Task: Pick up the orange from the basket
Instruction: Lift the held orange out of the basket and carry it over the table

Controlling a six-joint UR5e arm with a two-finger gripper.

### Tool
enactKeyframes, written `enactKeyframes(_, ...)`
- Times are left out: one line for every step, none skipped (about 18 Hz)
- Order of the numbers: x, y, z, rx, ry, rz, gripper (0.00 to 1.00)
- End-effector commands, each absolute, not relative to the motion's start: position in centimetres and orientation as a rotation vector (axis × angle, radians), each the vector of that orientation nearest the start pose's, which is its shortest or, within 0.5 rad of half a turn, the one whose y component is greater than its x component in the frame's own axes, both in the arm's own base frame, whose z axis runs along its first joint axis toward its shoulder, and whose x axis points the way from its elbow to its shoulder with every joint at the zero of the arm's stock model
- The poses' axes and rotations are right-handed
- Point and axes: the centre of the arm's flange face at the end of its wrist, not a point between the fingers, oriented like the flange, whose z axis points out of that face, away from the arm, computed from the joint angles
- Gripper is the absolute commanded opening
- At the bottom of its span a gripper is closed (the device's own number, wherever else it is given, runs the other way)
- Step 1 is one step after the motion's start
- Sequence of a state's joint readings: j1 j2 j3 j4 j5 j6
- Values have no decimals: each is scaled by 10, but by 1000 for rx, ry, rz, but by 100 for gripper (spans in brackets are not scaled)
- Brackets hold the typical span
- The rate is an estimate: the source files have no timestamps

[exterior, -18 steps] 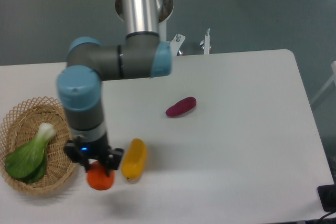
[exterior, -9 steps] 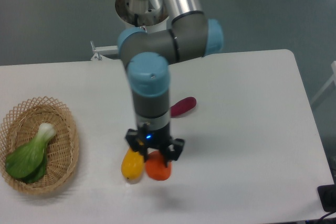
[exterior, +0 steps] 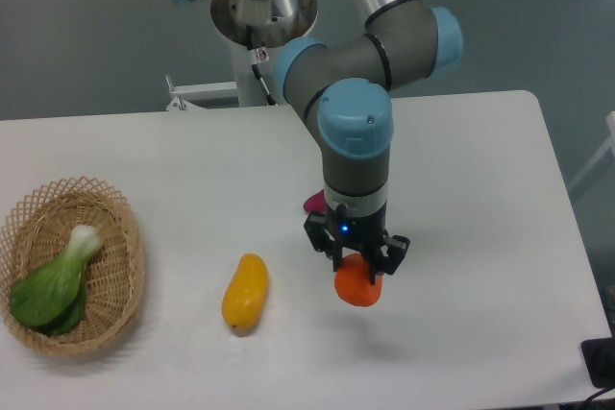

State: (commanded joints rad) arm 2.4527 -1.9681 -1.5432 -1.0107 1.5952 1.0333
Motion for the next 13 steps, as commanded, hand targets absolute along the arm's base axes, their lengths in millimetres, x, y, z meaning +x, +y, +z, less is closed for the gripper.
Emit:
enactKeyframes(-423, 506, 336, -3045, 269, 255, 46)
enactKeyframes(-425, 504, 333, -3055, 280, 242, 46)
enactKeyframes(-426, 502, 333, -3056, 280, 241, 46)
enactKeyframes(-427, 502, 333, -3056, 278, 241, 46)
enactKeyframes(-428, 501, 334, -3056, 278, 243, 46)
enactKeyframes(-428, 501, 333, -3058, 278, 242, 46)
enactKeyframes(-429, 500, 334, -3057, 273, 246, 46)
enactKeyframes(-432, 498, 333, -3059, 266, 245, 46)
enactKeyframes(-432, 498, 333, -3059, 266, 245, 46)
enactKeyframes(-432, 497, 333, -3060, 264, 243, 46)
enactKeyframes(-432, 497, 332, -3061, 264, 241, 46)
enactKeyframes(-432, 497, 332, -3060, 264, 243, 46)
enactKeyframes(-432, 496, 331, -3061, 262, 241, 46)
